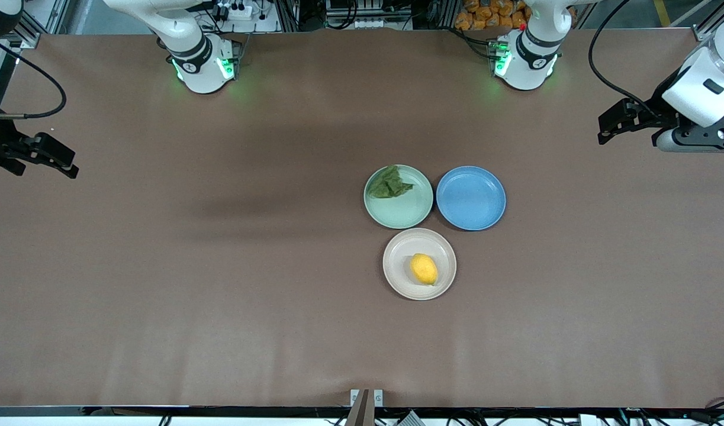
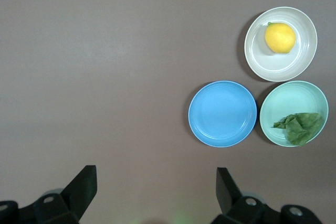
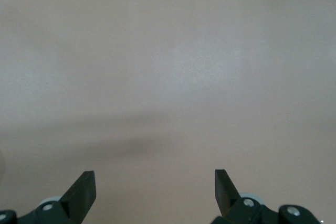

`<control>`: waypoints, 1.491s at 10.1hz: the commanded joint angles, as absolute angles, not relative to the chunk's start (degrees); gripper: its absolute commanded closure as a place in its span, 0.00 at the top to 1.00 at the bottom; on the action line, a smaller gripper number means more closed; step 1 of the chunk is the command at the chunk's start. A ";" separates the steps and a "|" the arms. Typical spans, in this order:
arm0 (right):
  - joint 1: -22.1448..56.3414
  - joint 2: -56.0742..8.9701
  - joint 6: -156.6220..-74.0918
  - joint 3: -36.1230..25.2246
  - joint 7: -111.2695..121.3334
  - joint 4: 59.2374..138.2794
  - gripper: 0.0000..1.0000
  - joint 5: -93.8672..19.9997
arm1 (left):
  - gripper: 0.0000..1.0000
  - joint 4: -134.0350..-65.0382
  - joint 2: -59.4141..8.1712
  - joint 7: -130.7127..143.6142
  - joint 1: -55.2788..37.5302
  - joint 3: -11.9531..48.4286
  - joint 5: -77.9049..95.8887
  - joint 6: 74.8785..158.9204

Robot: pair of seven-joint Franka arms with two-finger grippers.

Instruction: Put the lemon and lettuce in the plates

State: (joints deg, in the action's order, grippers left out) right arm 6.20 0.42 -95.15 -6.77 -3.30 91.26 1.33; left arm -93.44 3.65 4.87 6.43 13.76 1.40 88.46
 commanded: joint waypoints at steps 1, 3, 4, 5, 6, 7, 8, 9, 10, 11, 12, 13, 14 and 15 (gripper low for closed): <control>5.89 0.88 -94.13 -6.59 -2.72 90.88 1.00 1.93 | 1.00 -92.81 3.96 5.45 6.77 14.06 0.79 87.19; 5.89 0.70 -93.43 -6.68 -2.64 90.88 1.00 1.93 | 1.00 -92.03 3.78 5.45 7.03 13.71 0.79 87.19; 5.98 0.70 -93.25 -6.59 -2.64 90.88 1.00 1.93 | 1.00 -91.93 3.69 5.28 7.21 13.45 0.70 87.19; 6.15 0.70 -92.73 -6.59 -2.64 90.88 1.00 1.85 | 1.00 -91.93 3.69 4.93 7.29 13.19 0.53 87.19; 6.15 0.70 -92.55 -6.59 -2.64 90.88 1.00 1.85 | 1.00 -91.93 3.60 4.92 7.29 13.10 0.27 87.19; 6.15 0.70 -92.46 -6.50 -2.64 90.88 1.00 1.85 | 1.00 -91.93 3.52 4.66 6.69 12.05 0.18 87.19; 6.24 0.70 -91.85 -6.50 -2.64 90.79 1.00 1.76 | 1.00 -91.93 3.52 4.57 3.81 8.82 0.09 87.19; 6.33 0.70 -91.15 -6.50 -2.64 90.79 1.00 1.67 | 1.00 -91.93 3.52 4.74 -0.40 4.18 0.00 87.19; 6.33 0.70 -90.01 -6.42 -2.64 90.88 1.00 1.67 | 1.00 -92.02 3.52 4.83 -2.01 3.00 0.00 87.10; 6.33 0.70 -89.65 -6.42 -2.64 90.88 1.00 1.58 | 1.00 -92.02 3.60 4.83 -1.85 2.99 0.00 86.93; 6.33 0.70 -89.65 -6.42 -2.64 90.88 1.00 1.41 | 1.00 -91.93 3.60 4.75 -1.41 3.16 0.00 86.92; 6.33 0.70 -89.65 -6.42 -2.64 90.88 1.00 0.45 | 1.00 -91.93 3.60 4.75 -1.41 3.16 0.00 86.92; 6.24 0.70 -89.65 -6.50 -2.72 90.88 1.00 -0.69 | 1.00 -91.76 3.52 4.75 -1.41 3.25 0.00 86.92; 6.33 0.18 -89.65 -6.50 -2.72 90.88 1.00 -0.79 | 1.00 -91.58 3.52 4.75 -1.41 3.16 -0.09 86.92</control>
